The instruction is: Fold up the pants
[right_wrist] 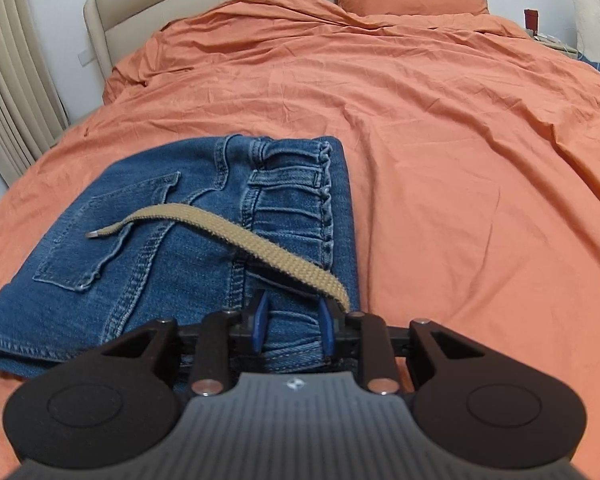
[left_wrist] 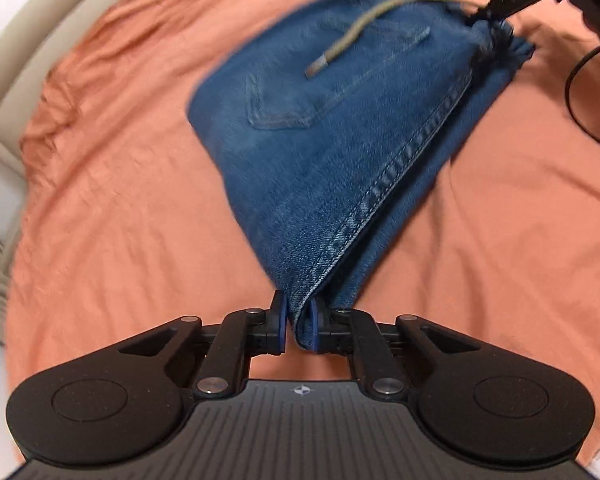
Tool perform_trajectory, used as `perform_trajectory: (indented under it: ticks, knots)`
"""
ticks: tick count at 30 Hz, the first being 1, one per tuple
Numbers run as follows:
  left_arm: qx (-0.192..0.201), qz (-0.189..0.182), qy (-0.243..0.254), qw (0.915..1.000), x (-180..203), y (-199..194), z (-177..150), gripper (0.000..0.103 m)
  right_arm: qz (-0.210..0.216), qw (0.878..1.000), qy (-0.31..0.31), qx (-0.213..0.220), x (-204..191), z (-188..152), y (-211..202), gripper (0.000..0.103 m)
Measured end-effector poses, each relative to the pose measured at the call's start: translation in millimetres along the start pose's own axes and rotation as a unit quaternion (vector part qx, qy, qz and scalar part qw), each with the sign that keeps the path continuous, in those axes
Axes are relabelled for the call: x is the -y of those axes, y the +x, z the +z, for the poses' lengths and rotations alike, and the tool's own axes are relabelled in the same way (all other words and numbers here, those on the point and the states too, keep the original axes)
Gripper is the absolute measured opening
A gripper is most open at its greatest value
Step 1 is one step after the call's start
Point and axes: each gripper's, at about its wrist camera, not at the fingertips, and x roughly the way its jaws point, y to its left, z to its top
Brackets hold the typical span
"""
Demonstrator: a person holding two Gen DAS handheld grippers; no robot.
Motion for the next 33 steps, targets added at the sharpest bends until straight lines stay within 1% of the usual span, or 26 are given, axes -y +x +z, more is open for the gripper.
perform_trajectory:
  ticks: [2, 6, 9, 12, 13, 15, 16, 19, 20, 23, 25, 26, 27, 31, 33]
  knots:
    - [-0.003, -0.009, -0.026, 0.9996, 2.0, 8.8, -6.2, 0.011, 0.001, 1.0, 0.001, -0.001, 1.8, -1.1, 0.9, 0.021]
    - [-0.006, -0.01, -0.038, 0.9992, 4.9, 11.9, -7.6, 0.011, -0.003, 1.0, -0.002, -0.006, 2.4, -3.5, 6.6, 0.021]
    - [-0.008, -0.024, -0.055, 0.9982, -1.9, 9.9, -5.7, 0.012, -0.012, 1.0, -0.018, -0.008, -1.4, -2.4, 11.1, 0.022]
    - [-0.009, -0.033, -0.066, 0.9972, -10.5, 6.2, -3.9, 0.018, -0.015, 1.0, -0.018, -0.008, -2.3, 0.2, 9.8, 0.022]
    - [-0.008, -0.031, -0.066, 0.9973, -13.7, 4.8, -3.8, 0.022, -0.015, 1.0, -0.017, -0.007, -2.2, 0.4, 8.8, 0.022]
    - [-0.007, -0.027, -0.056, 0.998, -12.0, -0.1, -7.3, 0.027, -0.019, 1.0, -0.017, 0.0, -2.8, -0.6, 4.9, 0.027]
    - [-0.004, -0.023, -0.052, 0.9984, -11.8, -4.7, -8.2, 0.03, -0.018, 1.0, -0.017, 0.004, -3.0, -1.0, 2.6, 0.028]
    - [0.0, -0.016, -0.053, 0.9985, -12.8, -19.6, -12.6, 0.033, -0.025, 0.999, -0.032, 0.018, -7.9, -1.9, -8.5, 0.029]
    - [0.003, -0.015, -0.053, 0.9985, -14.5, -24.3, -13.0, 0.035, -0.028, 0.999, -0.036, 0.022, -9.6, -1.3, -13.1, 0.03]
    - [0.017, -0.008, -0.041, 0.999, -17.3, -38.2, -11.3, 0.039, -0.038, 0.998, -0.043, 0.031, -14.1, 1.3, -27.5, 0.037]
    - [0.027, -0.003, -0.035, 0.999, -19.3, -47.8, -9.2, 0.042, -0.033, 0.998, -0.048, 0.03, -16.1, 4.7, -36.4, 0.039]
    - [0.034, -0.001, -0.035, 0.9988, -21.1, -51.7, -7.9, 0.043, -0.032, 0.998, -0.049, 0.029, -16.9, 6.0, -40.8, 0.042]
    - [0.04, 0.002, -0.035, 0.9986, -22.8, -55.4, -6.2, 0.044, -0.031, 0.998, -0.051, 0.029, -17.0, 7.7, -44.9, 0.047]
    - [0.056, 0.008, -0.027, 0.998, -34.5, -56.0, 5.0, 0.046, -0.026, 0.998, -0.051, 0.021, -18.6, 19.1, -60.3, 0.052]
    - [0.067, 0.014, -0.026, 0.9973, -39.5, -58.5, 10.6, 0.046, -0.022, 0.998, -0.056, 0.016, -19.7, 26.1, -65.7, 0.058]
